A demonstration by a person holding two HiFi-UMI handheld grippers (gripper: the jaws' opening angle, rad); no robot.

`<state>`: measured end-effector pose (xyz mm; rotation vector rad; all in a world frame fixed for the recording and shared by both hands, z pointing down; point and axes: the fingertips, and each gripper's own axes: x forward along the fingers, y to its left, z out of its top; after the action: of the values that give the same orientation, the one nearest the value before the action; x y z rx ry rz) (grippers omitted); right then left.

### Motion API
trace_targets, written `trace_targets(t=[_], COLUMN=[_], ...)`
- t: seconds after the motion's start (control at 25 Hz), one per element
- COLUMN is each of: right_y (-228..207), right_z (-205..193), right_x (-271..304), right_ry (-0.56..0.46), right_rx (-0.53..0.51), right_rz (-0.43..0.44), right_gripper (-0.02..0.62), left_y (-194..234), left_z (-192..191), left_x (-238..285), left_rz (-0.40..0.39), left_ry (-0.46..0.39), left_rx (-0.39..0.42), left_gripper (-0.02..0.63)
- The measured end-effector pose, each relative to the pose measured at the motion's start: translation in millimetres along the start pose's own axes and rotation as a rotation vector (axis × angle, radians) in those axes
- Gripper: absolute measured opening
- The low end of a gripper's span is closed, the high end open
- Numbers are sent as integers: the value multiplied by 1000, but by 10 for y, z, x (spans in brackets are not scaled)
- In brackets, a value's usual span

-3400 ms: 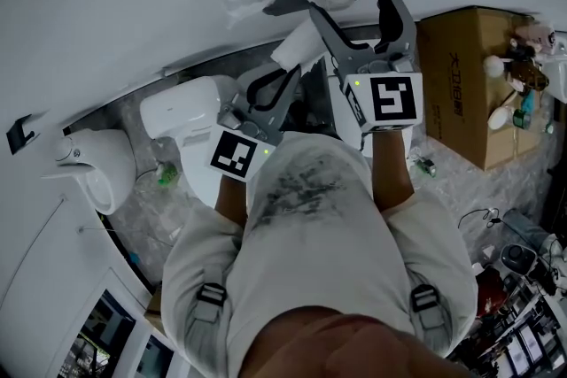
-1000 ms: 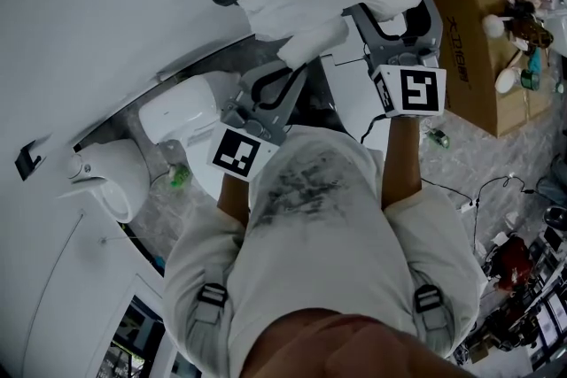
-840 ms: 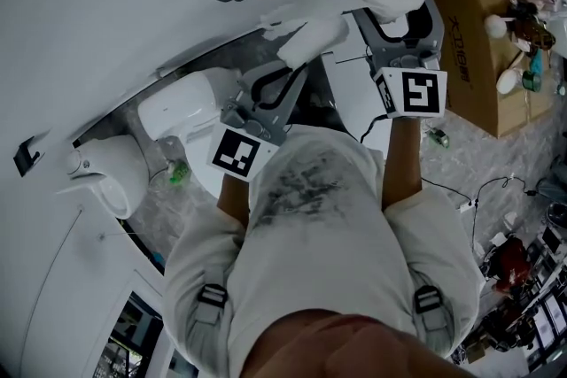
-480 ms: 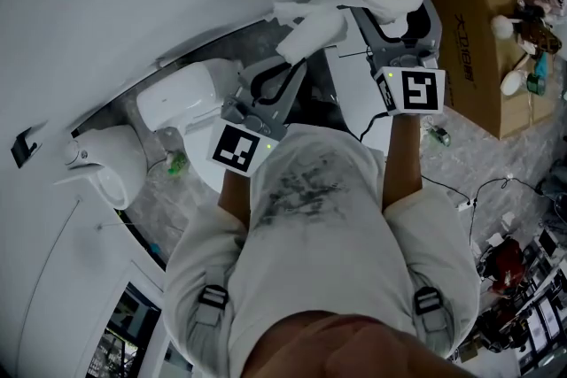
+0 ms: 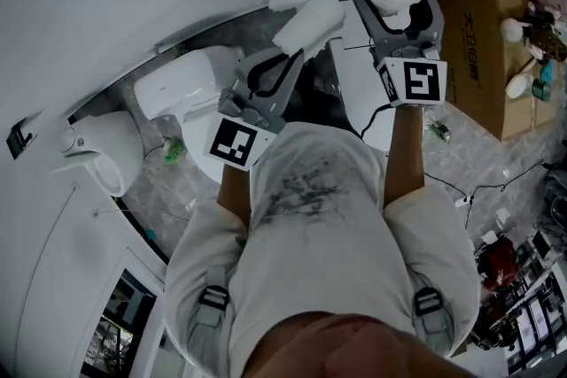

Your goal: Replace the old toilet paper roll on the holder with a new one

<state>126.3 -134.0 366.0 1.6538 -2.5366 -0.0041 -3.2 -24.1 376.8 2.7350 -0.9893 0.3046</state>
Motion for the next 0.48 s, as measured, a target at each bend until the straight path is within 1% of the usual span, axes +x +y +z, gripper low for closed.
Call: trace_targets(t=[0.16,0.48], right_y=[2,-47], right_z=[-105,-351], right_x=[77,221], right_ry=[19,70], right_rx=[-18,-86], right_rz=[10,25], right_gripper=[396,396], left_y=[57,156], left_z=[-60,-168], left_x=[30,137], left_rz=[1,0], left_ry=[4,4], left_rx=[-6,-19], left_gripper=[15,15])
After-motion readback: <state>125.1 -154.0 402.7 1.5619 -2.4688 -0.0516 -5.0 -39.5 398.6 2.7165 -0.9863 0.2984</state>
